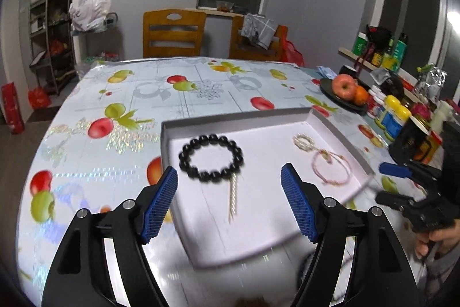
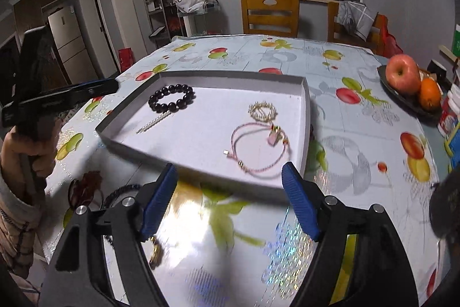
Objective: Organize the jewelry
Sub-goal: 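Move both grippers back from the box to the remaining bracelets, then grasp the small dark bead bracelet with right gripper while left gripper grasps the blue faceted bracelet, then carry both bracelets over the gray box and open both grippers inside it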
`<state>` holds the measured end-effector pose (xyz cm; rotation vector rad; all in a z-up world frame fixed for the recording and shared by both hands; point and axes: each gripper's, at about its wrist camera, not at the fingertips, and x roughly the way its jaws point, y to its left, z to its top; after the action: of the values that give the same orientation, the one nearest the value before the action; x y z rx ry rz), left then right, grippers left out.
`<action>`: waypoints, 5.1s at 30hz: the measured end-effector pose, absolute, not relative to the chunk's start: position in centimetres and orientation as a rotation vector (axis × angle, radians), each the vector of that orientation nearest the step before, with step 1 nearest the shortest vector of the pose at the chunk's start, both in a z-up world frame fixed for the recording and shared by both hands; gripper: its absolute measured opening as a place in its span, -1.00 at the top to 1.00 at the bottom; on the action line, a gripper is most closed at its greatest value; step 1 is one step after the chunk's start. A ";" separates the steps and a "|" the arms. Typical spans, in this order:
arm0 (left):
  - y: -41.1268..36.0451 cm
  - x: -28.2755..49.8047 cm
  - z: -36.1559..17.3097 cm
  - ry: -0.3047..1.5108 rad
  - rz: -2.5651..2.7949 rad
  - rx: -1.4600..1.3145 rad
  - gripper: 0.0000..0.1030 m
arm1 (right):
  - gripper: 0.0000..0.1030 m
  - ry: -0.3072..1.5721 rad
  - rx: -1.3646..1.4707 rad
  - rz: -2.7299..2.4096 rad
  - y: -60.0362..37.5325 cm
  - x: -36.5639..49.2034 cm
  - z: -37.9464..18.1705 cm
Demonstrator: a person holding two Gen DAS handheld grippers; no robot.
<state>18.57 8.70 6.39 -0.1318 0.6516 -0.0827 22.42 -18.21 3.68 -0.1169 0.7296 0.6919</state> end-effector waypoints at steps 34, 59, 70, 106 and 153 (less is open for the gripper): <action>1.1 13.3 2.4 0.753 -0.215 0.042 -0.47 | 0.73 0.848 -0.391 0.828 -14.5 17.4 -0.6; -1.3 16.4 -0.3 0.890 -0.242 0.158 0.15 | 0.26 0.859 -0.329 0.712 -18.1 21.2 -0.7; -2.0 16.8 -0.3 0.891 -0.231 0.157 0.20 | 0.26 0.861 -0.325 0.712 -18.1 21.2 -0.7; -0.3 14.1 7.1 0.715 -0.322 0.014 0.86 | 0.89 0.697 -0.271 0.760 -17.7 18.8 5.8; 4.5 20.7 5.5 0.697 -0.276 -0.142 0.86 | 0.90 0.733 -0.126 0.798 -11.0 26.3 5.6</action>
<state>20.67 4.47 5.49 -0.1425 0.6972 -0.2759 26.25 -10.99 5.57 -0.1258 0.7334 0.7984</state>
